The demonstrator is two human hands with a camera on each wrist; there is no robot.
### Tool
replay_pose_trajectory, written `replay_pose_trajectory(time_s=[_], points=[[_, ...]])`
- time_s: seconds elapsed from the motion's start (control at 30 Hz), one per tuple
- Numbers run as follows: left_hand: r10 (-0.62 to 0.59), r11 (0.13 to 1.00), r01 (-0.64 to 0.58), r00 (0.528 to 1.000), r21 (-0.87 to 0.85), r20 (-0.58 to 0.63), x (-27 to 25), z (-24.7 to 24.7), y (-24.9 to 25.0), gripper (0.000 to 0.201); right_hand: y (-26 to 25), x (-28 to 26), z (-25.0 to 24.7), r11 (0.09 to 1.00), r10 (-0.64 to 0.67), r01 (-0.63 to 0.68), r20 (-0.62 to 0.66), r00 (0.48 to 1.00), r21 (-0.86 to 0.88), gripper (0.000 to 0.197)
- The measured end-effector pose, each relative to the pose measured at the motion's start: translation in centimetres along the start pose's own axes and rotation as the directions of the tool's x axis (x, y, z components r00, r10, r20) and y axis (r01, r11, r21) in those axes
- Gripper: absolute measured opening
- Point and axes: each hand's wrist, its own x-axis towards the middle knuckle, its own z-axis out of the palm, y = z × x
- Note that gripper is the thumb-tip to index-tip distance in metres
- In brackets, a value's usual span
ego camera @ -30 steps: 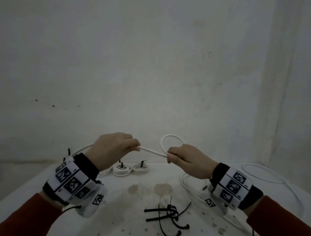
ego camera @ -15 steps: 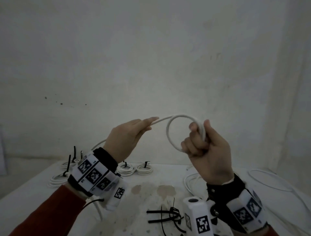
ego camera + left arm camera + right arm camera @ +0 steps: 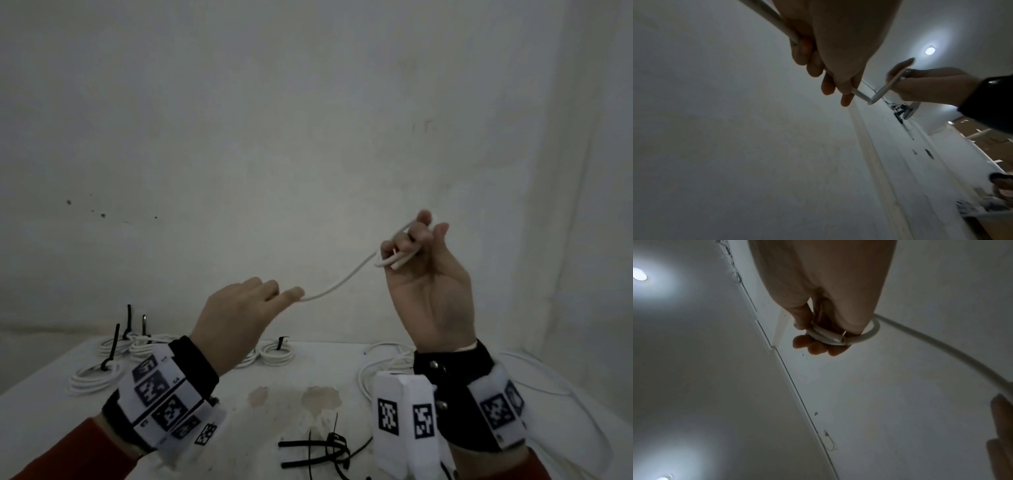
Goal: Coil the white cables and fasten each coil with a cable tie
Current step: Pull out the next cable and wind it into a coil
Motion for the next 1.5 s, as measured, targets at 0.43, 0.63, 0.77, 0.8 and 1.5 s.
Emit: replay_pose_trajectory(time_s=[0.43,0.63,0.77,0.8,1.5], points=[[0.161,0.984,-0.162,0.987,-0.079,-0.024,0.8,-2.3,0.9,0.024,3.4,-0.9,-3.5,0.014,0.396,0.124,0.119,0.911,-0.992,0.019],[-0.097,0.939,0.115,0.993,-0.325,0.07,0.9,-2.0,0.5,0.055,3.6,-2.5,-1.9,0.222,0.514,-0.03,0.091,0.853,-0.974,0.059],[-0.177,0.735,0.195,0.98,-0.649,0.094,1.3,-1.9,0.8,0.052,4.1,-2.6,-1.0,0.453,0.475,-0.207,0.038,0.879,-0.867,0.068],[-0.19,0.689,0.198,0.978,-0.697,0.09,1.5,-2.1,0.9,0.049,4.3,-2.6,-0.9,0.496,0.452,-0.23,0.022,0.892,-0.837,0.067],[-0.458,0.282,0.414,0.851,-0.866,0.257,1.9,-2.0,2.5,0.046,6.4,-3.5,0.1,0.715,0.673,-0.612,0.097,0.733,-0.338,0.053]])
